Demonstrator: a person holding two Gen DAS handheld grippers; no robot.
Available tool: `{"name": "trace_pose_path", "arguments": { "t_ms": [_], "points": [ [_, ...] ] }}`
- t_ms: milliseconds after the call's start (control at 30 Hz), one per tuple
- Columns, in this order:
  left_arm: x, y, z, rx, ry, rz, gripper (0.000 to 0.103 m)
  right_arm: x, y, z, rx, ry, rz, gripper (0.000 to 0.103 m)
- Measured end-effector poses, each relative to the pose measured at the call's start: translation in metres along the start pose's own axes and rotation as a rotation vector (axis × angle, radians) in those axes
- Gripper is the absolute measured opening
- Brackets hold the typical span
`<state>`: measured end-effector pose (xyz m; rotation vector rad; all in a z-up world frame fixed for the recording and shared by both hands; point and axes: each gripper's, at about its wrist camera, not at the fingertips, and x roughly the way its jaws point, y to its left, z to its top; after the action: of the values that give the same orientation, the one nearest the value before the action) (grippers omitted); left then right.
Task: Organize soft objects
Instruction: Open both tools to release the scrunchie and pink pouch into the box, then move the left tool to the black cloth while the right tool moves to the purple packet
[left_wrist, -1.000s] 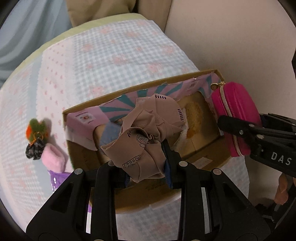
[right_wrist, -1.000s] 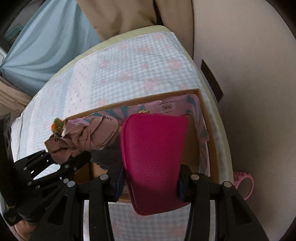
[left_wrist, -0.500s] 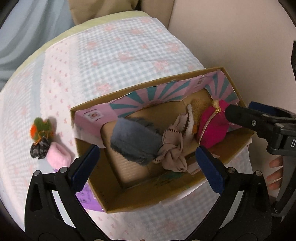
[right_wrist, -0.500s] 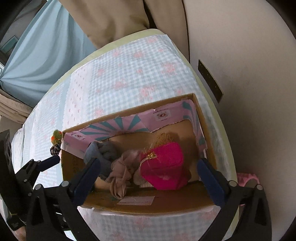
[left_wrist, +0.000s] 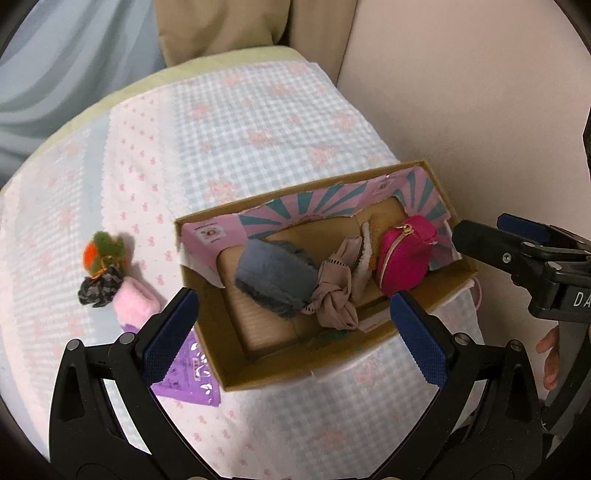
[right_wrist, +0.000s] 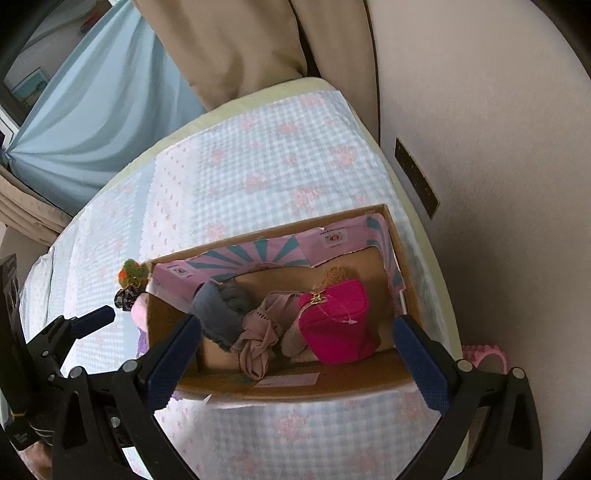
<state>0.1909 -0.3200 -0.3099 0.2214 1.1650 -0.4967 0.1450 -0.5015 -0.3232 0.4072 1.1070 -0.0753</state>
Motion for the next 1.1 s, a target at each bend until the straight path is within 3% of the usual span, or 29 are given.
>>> {"name": "trace_pose_path", "arguments": {
  "t_ms": [400,700,867,1100],
  "points": [
    [-0.112,0.022,-0.022,-0.066,-0.133,0.028,0.103,-0.088,0.065,-0.01,-0.131,-0.081,-0.035,0.103],
    [-0.195,0.073,-0.066,-0.146,-0.22,0.124,0.103,-0.138,0.133,-0.021,-0.24,-0.176,-0.01,0.103],
    [-0.225,0.106,-0.087,-0.165,-0.253,0.175,0.103,-0.157,0.171,-0.033,-0.295,-0.228,0.002,0.103],
    [-0.246,0.162,-0.104,-0.169,-0.285,0.148,0.103,-0.163,0.213,-0.052,-0.303,-0.244,0.015,0.103]
  ]
}}
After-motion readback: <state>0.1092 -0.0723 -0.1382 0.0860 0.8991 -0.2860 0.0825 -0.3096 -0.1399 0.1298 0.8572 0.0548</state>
